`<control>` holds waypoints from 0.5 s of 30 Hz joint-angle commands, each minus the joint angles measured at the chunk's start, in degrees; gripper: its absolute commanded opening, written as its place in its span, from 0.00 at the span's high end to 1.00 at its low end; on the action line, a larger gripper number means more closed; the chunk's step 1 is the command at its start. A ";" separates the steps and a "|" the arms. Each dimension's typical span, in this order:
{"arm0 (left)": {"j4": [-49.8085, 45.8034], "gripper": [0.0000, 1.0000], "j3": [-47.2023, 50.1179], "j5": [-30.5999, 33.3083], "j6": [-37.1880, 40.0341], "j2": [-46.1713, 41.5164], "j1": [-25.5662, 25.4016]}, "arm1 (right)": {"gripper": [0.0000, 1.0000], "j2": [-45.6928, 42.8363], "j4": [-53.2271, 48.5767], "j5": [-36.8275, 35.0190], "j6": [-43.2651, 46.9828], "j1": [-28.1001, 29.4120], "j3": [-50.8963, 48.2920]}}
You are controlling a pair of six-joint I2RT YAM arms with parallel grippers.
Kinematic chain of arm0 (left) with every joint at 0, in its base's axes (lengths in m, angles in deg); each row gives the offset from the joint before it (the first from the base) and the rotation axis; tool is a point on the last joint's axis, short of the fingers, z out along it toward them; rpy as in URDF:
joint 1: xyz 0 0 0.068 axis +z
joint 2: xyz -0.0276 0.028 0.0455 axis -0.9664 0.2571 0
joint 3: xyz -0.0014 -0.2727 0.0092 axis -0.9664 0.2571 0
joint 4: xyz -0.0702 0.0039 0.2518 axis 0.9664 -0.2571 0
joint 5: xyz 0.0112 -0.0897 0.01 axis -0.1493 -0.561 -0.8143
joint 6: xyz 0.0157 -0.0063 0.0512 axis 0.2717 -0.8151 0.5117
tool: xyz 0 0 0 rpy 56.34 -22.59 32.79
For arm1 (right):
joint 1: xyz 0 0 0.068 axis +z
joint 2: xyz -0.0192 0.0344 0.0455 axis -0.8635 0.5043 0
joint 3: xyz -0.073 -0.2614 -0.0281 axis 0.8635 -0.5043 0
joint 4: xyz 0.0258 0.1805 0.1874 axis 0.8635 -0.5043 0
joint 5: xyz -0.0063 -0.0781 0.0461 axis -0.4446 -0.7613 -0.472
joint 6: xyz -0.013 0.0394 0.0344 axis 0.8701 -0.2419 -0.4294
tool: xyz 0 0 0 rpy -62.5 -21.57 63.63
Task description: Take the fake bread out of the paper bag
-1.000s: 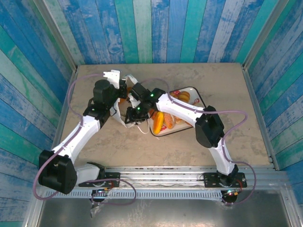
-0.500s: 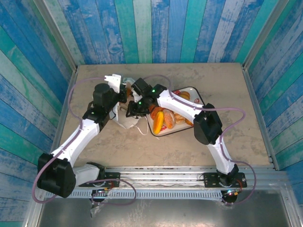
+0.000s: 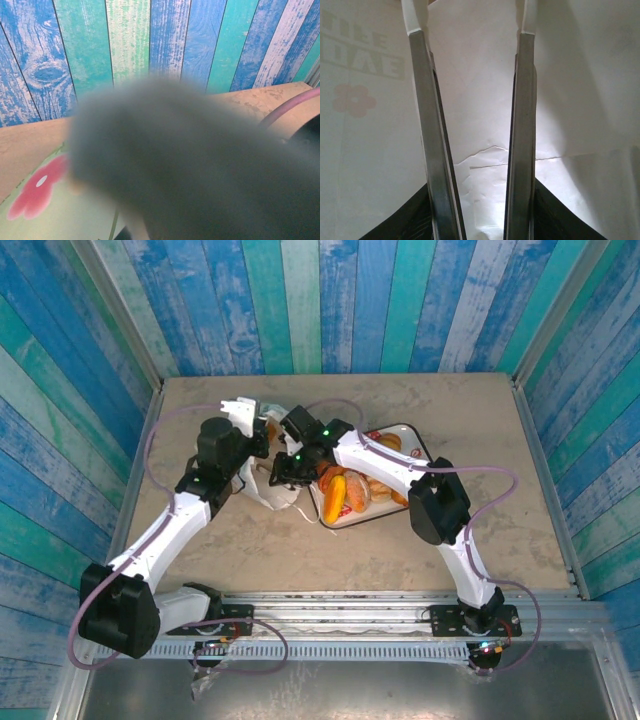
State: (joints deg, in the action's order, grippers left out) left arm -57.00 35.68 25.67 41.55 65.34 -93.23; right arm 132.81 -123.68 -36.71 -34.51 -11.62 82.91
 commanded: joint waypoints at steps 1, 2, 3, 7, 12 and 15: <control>1.99 1.00 0.86 0.18 -0.67 -1.24 -0.39 | 0.56 -0.60 0.17 -1.72 -1.91 -1.06 -0.74; 1.99 1.00 0.80 -0.08 -0.67 -1.07 -0.41 | 0.56 -0.44 0.70 -1.66 -2.31 -1.09 -0.74; 1.87 1.00 0.71 -0.34 -0.66 -0.91 -0.37 | 0.56 -0.25 1.40 -1.30 -2.66 -1.08 -0.70; 1.77 1.00 0.23 -1.64 -0.74 -0.25 -0.46 | 0.56 1.21 4.89 1.25 -4.85 -1.16 -0.57; 1.89 1.00 -0.31 -4.03 -1.01 0.51 -0.73 | 0.56 2.94 9.90 3.40 -8.14 -1.25 -1.05; 2.04 1.00 -0.43 -5.85 -1.35 0.91 -0.94 | 0.56 3.57 13.92 4.92 -10.13 -1.29 -1.66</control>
State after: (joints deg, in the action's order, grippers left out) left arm -56.67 35.96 23.40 41.15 65.45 -93.54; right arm 134.60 -115.18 -33.98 -41.14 -12.23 82.21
